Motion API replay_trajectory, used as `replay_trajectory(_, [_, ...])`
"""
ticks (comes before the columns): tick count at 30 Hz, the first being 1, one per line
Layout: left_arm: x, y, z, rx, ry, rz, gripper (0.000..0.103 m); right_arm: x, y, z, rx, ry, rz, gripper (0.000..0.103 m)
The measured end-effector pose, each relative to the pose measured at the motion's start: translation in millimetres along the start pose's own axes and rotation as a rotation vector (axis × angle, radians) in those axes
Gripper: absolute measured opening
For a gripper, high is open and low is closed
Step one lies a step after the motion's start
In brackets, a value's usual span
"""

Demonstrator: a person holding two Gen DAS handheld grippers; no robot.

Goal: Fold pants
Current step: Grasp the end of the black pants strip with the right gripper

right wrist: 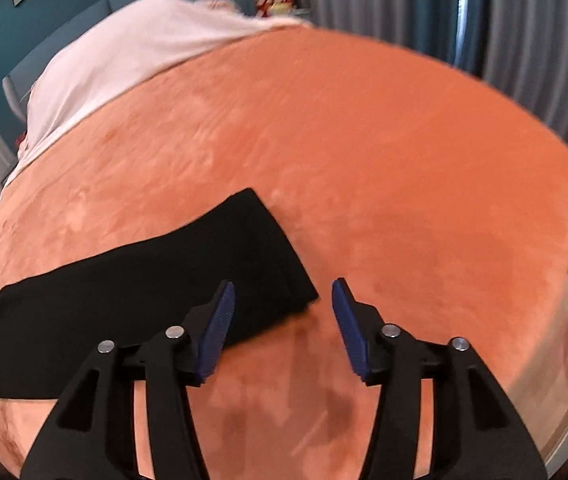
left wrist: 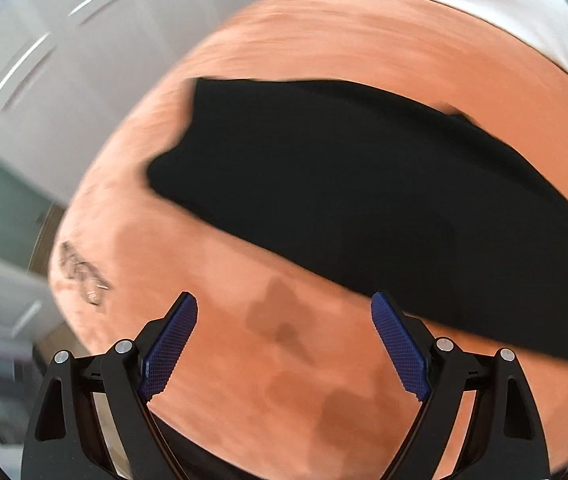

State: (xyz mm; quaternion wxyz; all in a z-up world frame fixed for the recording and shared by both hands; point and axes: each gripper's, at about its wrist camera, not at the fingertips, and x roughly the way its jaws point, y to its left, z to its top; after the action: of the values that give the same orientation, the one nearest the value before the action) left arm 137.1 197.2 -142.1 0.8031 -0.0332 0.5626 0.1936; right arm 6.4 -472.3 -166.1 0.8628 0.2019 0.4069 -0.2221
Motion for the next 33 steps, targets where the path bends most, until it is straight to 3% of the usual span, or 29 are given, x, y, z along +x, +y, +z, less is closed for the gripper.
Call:
replay_trajectory(3, [32.8, 61.0, 33.4, -0.147, 0.029, 0.018, 0.086, -29.1, 12.1, -14.0, 0.007, -0.008, 0.021, 0.054])
replay_trajectory(6, [60.0, 101.5, 58.9, -0.232, 0.037, 0.051, 0.086, -46.6, 40.1, -28.9, -0.008, 0.021, 0.071, 0.059])
replay_trajectory(7, [72.7, 111.4, 68.5, -0.252, 0.047, 0.015, 0.085, -50.1, 49.9, -31.8, -0.014, 0.027, 0.082, 0.059])
replay_trajectory(8, [78.1, 114.1, 73.4, -0.260, 0.057, -0.011, 0.077, -53.1, 58.3, -34.3, -0.021, 0.035, 0.093, 0.059])
replay_trajectory(10, [96.9, 112.5, 83.1, -0.247, 0.097, -0.145, 0.023, -55.4, 84.3, -41.4, -0.044, 0.057, 0.121, 0.059])
replay_trajectory(11, [107.9, 104.5, 86.2, -0.210, 0.139, -0.157, 0.006, -55.2, 96.2, -43.8, -0.057, 0.063, 0.128, 0.059])
replay_trajectory(13, [101.9, 96.9, 87.8, -0.162, 0.113, -0.125, 0.005, -52.6, 125.0, -48.9, -0.092, 0.085, 0.157, 0.059])
replay_trajectory(16, [60.4, 112.3, 77.7, -0.161, 0.015, -0.152, 0.005, -63.9, 163.9, -51.7, -0.155, 0.076, 0.209, 0.059])
replay_trajectory(17, [57.2, 119.6, 71.0, -0.171, 0.021, -0.155, 0.006, -67.9, 175.8, -51.8, -0.180, 0.062, 0.229, 0.062])
replay_trajectory(18, [69.2, 123.2, 62.4, -0.167, 0.064, -0.135, 0.007, -70.1, 191.7, -53.7, -0.222, 0.053, 0.249, 0.074])
replay_trajectory(20, [100.7, 120.8, 45.4, -0.151, 0.163, -0.103, 0.007, -61.6, 217.7, -59.0, -0.302, 0.067, 0.267, 0.078])
replay_trajectory(22, [95.5, 112.4, 42.4, -0.124, 0.115, -0.073, 0.007, -44.3, 256.7, -63.6, -0.411, 0.114, 0.268, 0.078])
replay_trajectory(25, [69.5, 96.9, 52.5, -0.101, 0.026, -0.012, 0.013, -38.6, 325.3, -57.7, -0.484, 0.124, 0.415, 0.077])
replay_trajectory(26, [62.7, 93.0, 56.8, -0.099, 0.003, 0.007, 0.016, -37.5, 341.1, -55.9, -0.500, 0.126, 0.443, 0.077])
replay_trajectory(28, [49.0, 89.1, 64.9, -0.109, -0.038, 0.055, 0.036, -24.3, 400.5, -50.3, -0.562, 0.160, 0.538, 0.074])
replay_trajectory(29, [41.1, 89.7, 68.1, -0.121, -0.062, 0.065, 0.052, -12.7, 430.2, -49.2, -0.594, 0.194, 0.586, 0.070])
replay_trajectory(30, [30.3, 89.9, 72.2, -0.134, -0.102, 0.070, 0.058, -1.1, 453.1, -50.1, -0.623, 0.222, 0.610, 0.064])
replay_trajectory(32, [15.2, 93.1, 76.0, -0.145, -0.157, 0.095, 0.058, 23.3, 498.0, -53.9, -0.691, 0.258, 0.621, 0.064])
replay_trajectory(33, [7.7, 93.0, 75.2, -0.142, -0.197, 0.101, 0.060, 39.9, 521.3, -56.7, -0.726, 0.286, 0.620, 0.058])
